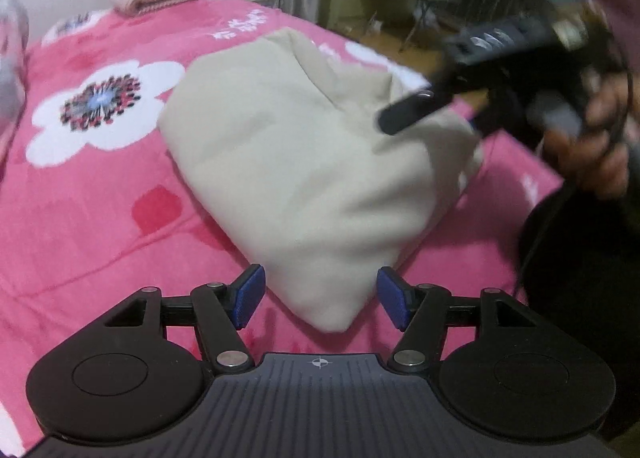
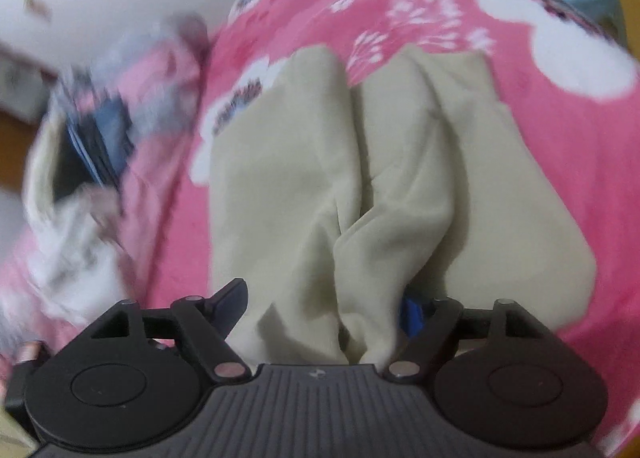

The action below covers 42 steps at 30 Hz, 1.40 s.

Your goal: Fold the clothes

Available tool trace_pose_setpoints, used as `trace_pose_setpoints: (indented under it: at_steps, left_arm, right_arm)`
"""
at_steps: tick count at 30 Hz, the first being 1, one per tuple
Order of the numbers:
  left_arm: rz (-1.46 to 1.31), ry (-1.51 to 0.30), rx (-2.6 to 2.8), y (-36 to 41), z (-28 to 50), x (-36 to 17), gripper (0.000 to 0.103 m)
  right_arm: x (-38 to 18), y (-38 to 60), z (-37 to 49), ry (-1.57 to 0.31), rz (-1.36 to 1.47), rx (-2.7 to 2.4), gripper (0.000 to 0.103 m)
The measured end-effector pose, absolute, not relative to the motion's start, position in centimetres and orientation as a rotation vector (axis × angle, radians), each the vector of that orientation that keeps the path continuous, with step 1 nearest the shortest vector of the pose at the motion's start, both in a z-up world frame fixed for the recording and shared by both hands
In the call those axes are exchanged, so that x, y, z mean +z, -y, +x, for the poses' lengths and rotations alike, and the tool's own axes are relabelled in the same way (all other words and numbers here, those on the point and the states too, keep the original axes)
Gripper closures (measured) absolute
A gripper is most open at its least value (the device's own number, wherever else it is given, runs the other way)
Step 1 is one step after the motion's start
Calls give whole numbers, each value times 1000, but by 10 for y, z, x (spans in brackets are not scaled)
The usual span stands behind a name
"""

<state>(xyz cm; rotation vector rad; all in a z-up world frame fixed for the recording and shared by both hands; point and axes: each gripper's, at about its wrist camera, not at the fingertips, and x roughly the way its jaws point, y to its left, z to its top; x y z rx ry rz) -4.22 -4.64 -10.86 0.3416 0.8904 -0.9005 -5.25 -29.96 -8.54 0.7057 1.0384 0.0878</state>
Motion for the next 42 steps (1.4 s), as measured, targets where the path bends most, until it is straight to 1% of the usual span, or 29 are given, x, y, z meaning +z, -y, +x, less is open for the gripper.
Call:
trace_pose_setpoints:
  at_steps: [2,3,4,5,6,10,12,16,19,21,23,27,31,32,34,37,40,42]
  left_arm:
    - [345,-902,-882,52,-43,-113,33]
    - [343,-906,-882,55,-43,-113,32]
    - [353,-912,-883,57,-41,-112,32]
    - [367,-917,-886,59,-39,-111,32]
    - [379,-918,-894,60,-38,-109,32]
    - [391,-925,-910,46,-35,-95,32]
    - [349,-970,-890,32,-24,-89,32]
    - [137,-1030,-761,-10,18,-67,32]
    - [-108,-1034,-611,-42,49,-54,32]
    - [-73,-1015,-637,-31,45,-52,32]
    - [-22,-995,-674,-18,40,-51,32]
    - [332,-927,-884,46,-13,-68,31]
    - [667,-754,-915,93,-70,-98,30]
    - [704,-719,-908,99,-77,-105,30]
    - [732,-669,-871,107,-82,-115,30]
    - [692,-626,-777,110,-79,-121,32]
    - [592,-627,-724,101,-73,-116,31]
    - [600,-614,-713,97,-77,-122,30]
  right_arm:
    - [-85,287,-46,-1068,609,78,46]
    - [-85,281,-44,-1072,562,84,56]
    - [-83,276,-44,-1060,518,97,63]
    - [-80,271,-43,-1045,475,111,79]
    - [-75,271,-44,-1017,460,120,84]
    - [-46,302,-60,-858,512,117,86]
    - [-55,320,-67,-872,531,96,86]
    - [-78,349,-81,-899,583,79,86]
    - [-78,352,-82,-852,596,91,86]
    - [-68,351,-85,-793,576,99,86]
    - [-67,351,-84,-784,572,90,86]
    - [-83,357,-80,-817,631,60,86]
    - [-85,359,-84,-793,686,51,86]
    - [-82,358,-84,-786,687,53,86]
    - [-77,355,-85,-771,682,59,86]
    - [-70,352,-85,-758,643,66,86]
    - [-68,351,-86,-757,635,70,86]
    - [-63,350,-88,-743,624,81,86]
